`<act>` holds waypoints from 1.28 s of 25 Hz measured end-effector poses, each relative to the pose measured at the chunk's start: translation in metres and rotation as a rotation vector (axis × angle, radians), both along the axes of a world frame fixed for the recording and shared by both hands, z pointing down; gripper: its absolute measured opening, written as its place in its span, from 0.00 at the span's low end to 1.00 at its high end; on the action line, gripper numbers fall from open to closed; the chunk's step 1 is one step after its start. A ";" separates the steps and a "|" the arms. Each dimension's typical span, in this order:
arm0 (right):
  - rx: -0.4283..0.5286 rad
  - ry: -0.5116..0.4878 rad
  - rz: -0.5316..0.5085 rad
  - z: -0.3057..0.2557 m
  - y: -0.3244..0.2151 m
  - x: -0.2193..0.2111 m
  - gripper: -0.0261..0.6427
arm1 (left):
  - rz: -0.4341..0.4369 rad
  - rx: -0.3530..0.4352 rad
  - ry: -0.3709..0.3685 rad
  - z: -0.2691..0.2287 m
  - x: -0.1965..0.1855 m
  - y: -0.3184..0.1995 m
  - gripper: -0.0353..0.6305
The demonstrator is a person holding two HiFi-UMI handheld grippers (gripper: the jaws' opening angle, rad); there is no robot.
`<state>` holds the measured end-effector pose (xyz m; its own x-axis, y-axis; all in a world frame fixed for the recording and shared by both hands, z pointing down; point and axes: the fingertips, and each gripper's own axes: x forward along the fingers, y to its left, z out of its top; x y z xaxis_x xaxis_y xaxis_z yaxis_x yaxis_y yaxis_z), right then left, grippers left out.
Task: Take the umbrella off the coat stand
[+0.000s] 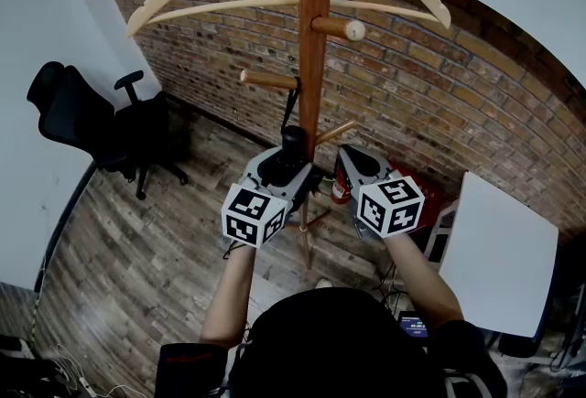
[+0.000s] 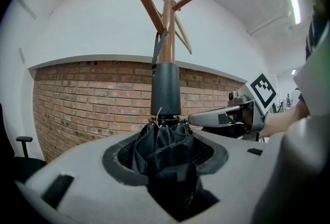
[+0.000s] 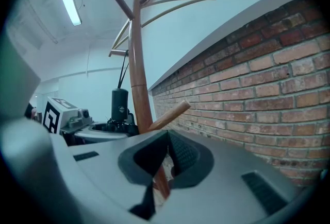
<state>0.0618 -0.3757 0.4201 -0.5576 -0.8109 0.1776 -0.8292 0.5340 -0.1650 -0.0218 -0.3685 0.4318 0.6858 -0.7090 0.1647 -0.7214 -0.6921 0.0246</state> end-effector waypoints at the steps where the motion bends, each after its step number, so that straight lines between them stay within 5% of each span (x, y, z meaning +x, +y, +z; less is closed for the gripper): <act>1: 0.001 -0.001 0.000 0.000 0.001 -0.001 0.08 | -0.002 -0.001 0.001 0.000 -0.001 0.000 0.39; 32: 0.028 -0.013 -0.025 -0.015 0.004 -0.010 0.08 | -0.056 0.053 0.053 -0.045 -0.021 0.002 0.39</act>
<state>0.0522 -0.3713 0.4056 -0.5794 -0.8014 0.1482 -0.8137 0.5587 -0.1603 -0.0427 -0.3667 0.3866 0.6519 -0.7529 0.0904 -0.7574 -0.6524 0.0282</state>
